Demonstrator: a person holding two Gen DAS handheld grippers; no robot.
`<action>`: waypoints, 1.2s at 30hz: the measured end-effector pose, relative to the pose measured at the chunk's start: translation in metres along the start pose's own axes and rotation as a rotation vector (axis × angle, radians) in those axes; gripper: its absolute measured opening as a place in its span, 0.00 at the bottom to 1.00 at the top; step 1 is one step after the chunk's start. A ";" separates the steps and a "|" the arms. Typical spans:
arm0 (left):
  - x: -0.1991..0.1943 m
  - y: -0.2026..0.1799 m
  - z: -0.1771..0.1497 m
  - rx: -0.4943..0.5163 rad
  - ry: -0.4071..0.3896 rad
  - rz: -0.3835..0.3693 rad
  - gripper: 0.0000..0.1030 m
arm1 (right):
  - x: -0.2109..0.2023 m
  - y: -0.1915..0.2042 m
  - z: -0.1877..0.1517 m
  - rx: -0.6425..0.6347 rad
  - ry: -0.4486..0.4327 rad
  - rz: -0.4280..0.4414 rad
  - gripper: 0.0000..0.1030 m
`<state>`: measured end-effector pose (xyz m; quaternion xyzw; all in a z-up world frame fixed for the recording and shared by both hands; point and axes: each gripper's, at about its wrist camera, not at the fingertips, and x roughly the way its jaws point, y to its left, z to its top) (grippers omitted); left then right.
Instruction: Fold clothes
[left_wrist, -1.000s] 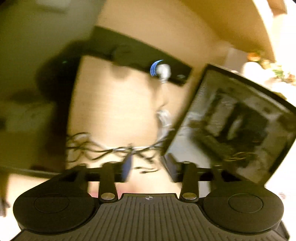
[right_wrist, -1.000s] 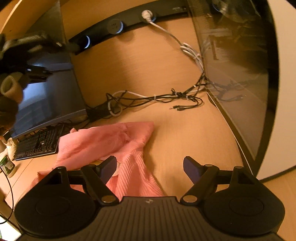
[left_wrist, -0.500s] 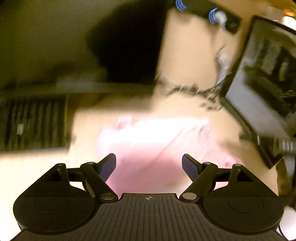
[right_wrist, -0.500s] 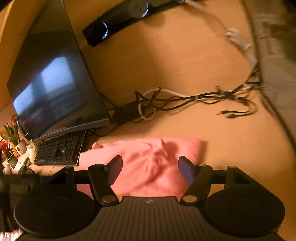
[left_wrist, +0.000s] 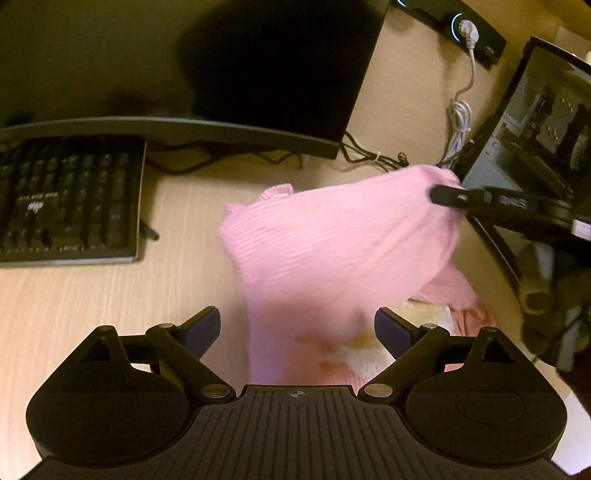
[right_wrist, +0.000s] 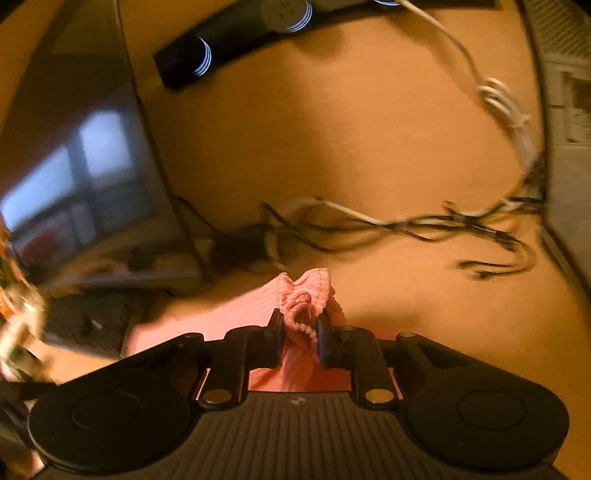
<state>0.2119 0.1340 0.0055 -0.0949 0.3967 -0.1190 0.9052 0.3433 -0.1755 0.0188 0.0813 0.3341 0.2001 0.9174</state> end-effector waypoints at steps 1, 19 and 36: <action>0.001 0.001 0.003 0.001 -0.005 -0.007 0.92 | 0.005 -0.004 -0.009 -0.002 0.039 -0.025 0.17; 0.073 0.003 0.064 0.100 -0.014 -0.117 0.88 | -0.030 0.014 0.011 0.036 0.013 0.063 0.17; -0.003 -0.026 0.032 0.265 -0.338 0.145 0.20 | -0.055 0.109 0.051 -0.124 -0.068 0.354 0.57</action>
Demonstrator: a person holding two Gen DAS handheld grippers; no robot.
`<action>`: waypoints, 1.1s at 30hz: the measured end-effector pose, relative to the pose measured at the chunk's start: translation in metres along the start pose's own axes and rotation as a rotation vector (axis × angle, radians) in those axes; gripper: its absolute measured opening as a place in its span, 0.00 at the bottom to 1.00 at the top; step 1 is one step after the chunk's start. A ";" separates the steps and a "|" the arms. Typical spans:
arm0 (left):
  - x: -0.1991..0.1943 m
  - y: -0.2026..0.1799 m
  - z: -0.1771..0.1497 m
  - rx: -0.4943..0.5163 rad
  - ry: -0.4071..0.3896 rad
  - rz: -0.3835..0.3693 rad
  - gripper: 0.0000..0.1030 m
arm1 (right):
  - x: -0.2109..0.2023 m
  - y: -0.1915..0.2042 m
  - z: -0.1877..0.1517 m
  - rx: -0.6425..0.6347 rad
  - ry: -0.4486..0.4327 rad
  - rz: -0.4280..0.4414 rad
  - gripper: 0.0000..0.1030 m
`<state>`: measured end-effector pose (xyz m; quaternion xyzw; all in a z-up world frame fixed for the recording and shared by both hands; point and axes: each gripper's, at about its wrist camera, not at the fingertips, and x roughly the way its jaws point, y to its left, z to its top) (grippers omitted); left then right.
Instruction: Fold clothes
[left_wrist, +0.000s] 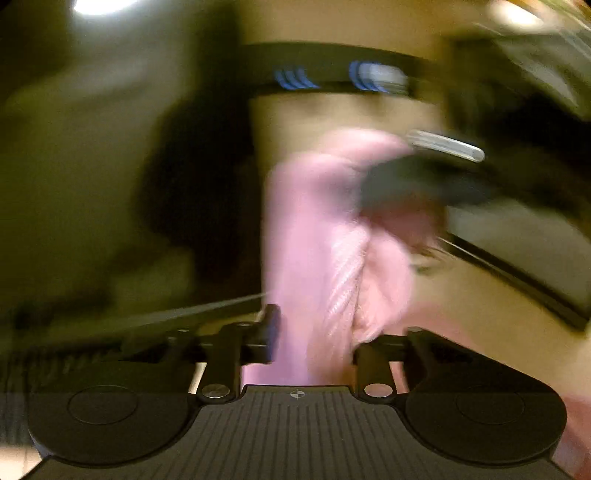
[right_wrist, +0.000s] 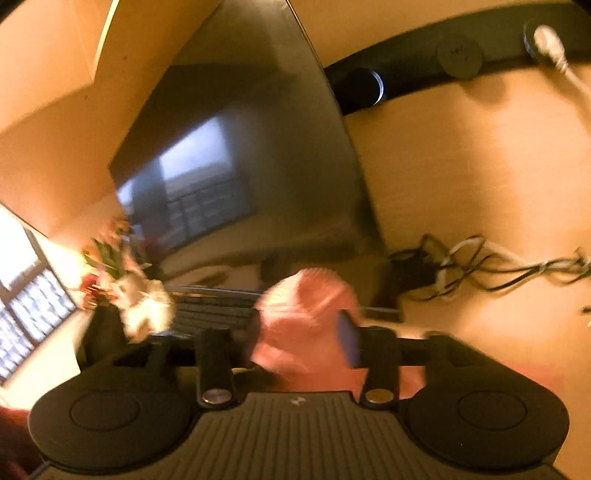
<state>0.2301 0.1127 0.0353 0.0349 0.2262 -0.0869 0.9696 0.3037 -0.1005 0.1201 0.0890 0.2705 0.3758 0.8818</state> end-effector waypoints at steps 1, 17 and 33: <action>-0.003 0.025 -0.003 -0.083 0.009 0.058 0.19 | 0.005 0.001 -0.006 -0.052 0.001 -0.049 0.57; -0.042 0.208 -0.123 -0.907 0.236 0.198 0.89 | 0.156 0.014 -0.091 -0.458 0.246 -0.348 0.06; -0.036 0.194 -0.125 -1.017 0.290 0.090 0.93 | 0.101 0.032 -0.107 -0.268 0.227 -0.186 0.56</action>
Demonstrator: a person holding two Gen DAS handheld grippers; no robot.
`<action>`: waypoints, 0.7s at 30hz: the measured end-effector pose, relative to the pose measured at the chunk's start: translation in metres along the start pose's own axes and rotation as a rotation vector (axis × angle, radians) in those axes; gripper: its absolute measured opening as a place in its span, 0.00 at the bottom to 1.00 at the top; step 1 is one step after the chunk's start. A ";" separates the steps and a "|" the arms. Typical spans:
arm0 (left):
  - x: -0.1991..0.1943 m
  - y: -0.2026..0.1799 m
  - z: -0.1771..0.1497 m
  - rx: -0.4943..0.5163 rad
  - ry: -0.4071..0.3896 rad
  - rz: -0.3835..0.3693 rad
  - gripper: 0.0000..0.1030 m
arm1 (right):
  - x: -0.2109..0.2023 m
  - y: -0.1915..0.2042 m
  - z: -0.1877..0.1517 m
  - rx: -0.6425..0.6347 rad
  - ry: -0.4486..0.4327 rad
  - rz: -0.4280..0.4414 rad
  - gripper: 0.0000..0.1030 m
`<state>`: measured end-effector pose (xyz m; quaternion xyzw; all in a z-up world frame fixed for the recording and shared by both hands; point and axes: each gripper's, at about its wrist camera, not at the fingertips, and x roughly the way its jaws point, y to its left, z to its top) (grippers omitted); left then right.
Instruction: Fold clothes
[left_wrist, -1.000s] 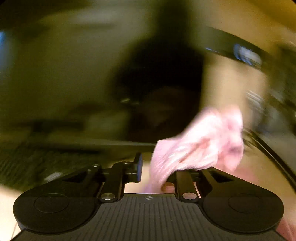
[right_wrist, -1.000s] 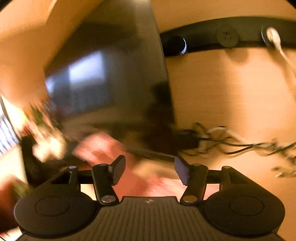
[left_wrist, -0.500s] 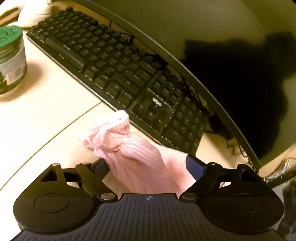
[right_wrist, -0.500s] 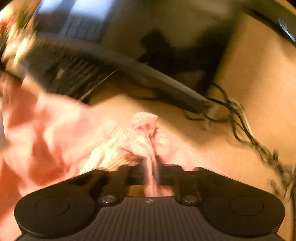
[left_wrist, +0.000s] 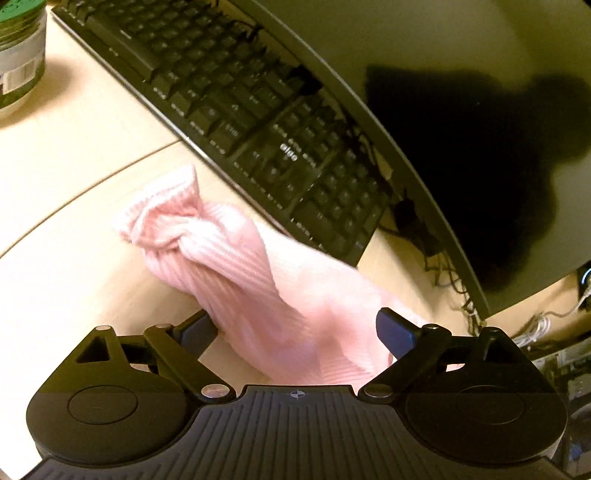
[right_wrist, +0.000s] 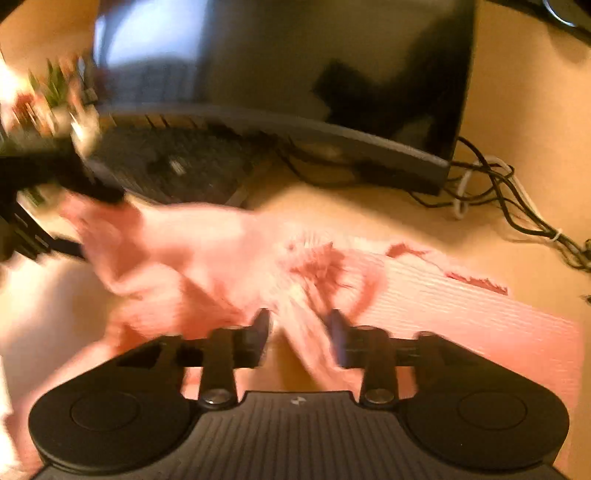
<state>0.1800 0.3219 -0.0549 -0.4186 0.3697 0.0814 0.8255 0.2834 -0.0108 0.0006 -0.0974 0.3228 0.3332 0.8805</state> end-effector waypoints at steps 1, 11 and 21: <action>0.000 0.000 0.000 0.004 -0.003 0.007 0.93 | -0.012 -0.008 0.002 0.025 -0.028 0.008 0.66; 0.006 0.004 0.003 -0.055 -0.138 0.126 0.82 | -0.031 -0.086 -0.063 0.301 0.049 -0.187 0.68; 0.010 -0.032 0.009 0.150 -0.232 0.211 0.20 | -0.118 -0.120 -0.043 0.388 -0.168 -0.248 0.75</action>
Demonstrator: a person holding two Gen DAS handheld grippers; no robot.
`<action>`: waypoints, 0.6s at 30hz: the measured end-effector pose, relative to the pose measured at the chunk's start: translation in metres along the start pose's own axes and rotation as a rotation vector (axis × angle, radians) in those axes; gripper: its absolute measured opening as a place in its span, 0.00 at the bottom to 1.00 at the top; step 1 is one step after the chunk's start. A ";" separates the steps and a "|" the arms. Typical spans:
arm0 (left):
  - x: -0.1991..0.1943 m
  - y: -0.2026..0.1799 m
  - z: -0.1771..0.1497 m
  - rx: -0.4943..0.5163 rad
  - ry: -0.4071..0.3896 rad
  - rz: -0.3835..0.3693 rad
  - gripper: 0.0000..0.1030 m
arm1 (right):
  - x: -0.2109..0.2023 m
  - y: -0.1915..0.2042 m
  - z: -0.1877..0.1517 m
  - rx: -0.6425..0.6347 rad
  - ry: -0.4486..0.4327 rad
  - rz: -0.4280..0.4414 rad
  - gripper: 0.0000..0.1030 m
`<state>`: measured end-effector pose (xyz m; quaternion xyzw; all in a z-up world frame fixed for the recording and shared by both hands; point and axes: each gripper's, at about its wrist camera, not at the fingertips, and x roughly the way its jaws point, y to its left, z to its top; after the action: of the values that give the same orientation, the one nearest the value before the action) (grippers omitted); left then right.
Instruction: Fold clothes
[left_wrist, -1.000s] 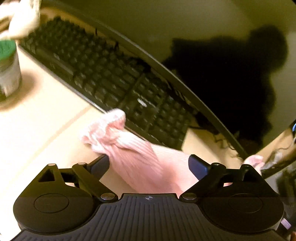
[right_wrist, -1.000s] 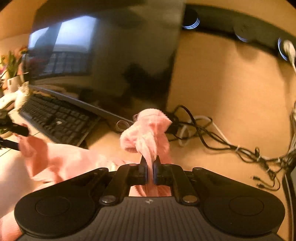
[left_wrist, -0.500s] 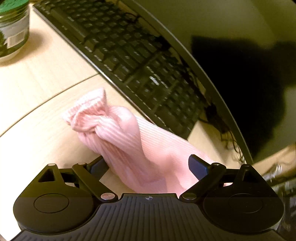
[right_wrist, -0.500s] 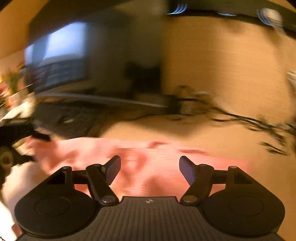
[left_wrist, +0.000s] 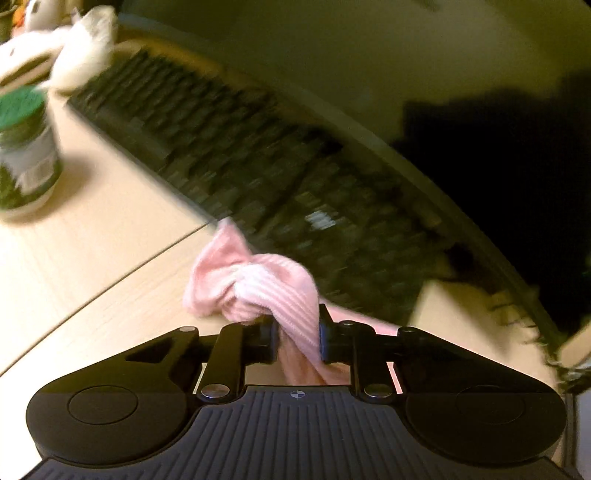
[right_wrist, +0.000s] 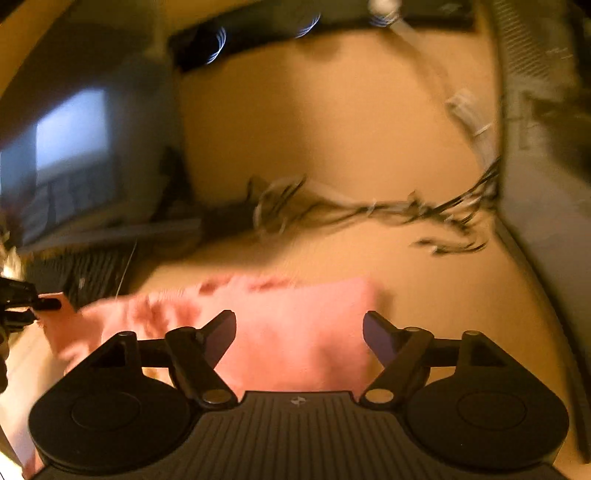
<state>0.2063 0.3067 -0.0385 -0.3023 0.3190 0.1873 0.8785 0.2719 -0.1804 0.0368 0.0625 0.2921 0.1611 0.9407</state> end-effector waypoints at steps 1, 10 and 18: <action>-0.007 -0.010 0.002 0.036 -0.027 -0.019 0.20 | -0.007 -0.008 0.003 0.025 -0.015 -0.007 0.76; -0.053 -0.150 -0.029 0.392 -0.147 -0.384 0.14 | -0.038 -0.051 -0.016 0.154 -0.014 -0.051 0.77; -0.001 -0.230 -0.122 0.571 0.212 -0.666 0.67 | -0.029 -0.055 -0.026 0.186 0.030 -0.055 0.81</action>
<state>0.2717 0.0553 -0.0177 -0.1514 0.3314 -0.2330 0.9016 0.2494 -0.2415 0.0185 0.1391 0.3216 0.1084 0.9303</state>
